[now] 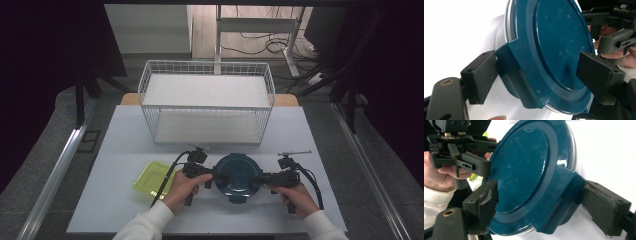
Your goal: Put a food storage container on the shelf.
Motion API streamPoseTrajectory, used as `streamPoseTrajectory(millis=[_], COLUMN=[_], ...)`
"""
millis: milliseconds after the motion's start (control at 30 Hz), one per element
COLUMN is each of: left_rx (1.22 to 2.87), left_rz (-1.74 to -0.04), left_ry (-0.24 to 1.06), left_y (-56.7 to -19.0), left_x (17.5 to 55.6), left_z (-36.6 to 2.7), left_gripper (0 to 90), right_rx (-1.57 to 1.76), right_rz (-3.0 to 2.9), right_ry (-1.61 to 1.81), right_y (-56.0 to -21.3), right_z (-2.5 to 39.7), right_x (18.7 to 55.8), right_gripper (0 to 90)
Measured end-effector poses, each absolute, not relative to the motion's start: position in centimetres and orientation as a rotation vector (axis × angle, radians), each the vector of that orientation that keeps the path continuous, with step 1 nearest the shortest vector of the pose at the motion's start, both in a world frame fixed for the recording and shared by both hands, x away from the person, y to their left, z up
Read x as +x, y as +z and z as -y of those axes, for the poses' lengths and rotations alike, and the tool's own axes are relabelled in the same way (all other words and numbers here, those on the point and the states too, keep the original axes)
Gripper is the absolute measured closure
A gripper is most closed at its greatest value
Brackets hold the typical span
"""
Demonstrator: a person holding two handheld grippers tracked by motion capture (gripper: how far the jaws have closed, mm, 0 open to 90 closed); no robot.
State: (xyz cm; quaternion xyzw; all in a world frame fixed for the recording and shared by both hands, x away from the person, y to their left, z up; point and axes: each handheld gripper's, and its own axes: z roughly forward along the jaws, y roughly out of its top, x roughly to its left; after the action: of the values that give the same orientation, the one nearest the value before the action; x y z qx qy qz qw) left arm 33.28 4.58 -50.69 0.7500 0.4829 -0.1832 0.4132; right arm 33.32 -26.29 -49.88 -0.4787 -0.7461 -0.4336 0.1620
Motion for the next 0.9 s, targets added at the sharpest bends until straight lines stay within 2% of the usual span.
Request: streamPoseTrajectory(millis=[267,433,667,900], left_rx=[1.883,1.882,1.88,1.899], left_rz=[-1.217,-1.218,-1.215,-1.183], left_ry=[-0.468,-0.469,-0.47,-0.441], left_y=[-50.8,-50.8,-50.7,-50.0], left_x=[33.3,33.3,33.3,32.6], left_z=[-4.5,-4.5,-4.5,-4.8], left_gripper=[22.0,22.3,23.5,30.1], right_rx=[-1.411,-1.416,-1.439,-1.444], right_rz=[2.1,2.052,2.002,1.989], right_ry=[-1.211,-1.161,-1.171,-1.198], right_y=[-50.0,-50.7,-50.5,-50.2], right_z=[26.5,26.2,26.9,27.2], right_x=[33.3,33.5,33.6,33.0], right_gripper=[25.5,23.3,32.1,37.1])
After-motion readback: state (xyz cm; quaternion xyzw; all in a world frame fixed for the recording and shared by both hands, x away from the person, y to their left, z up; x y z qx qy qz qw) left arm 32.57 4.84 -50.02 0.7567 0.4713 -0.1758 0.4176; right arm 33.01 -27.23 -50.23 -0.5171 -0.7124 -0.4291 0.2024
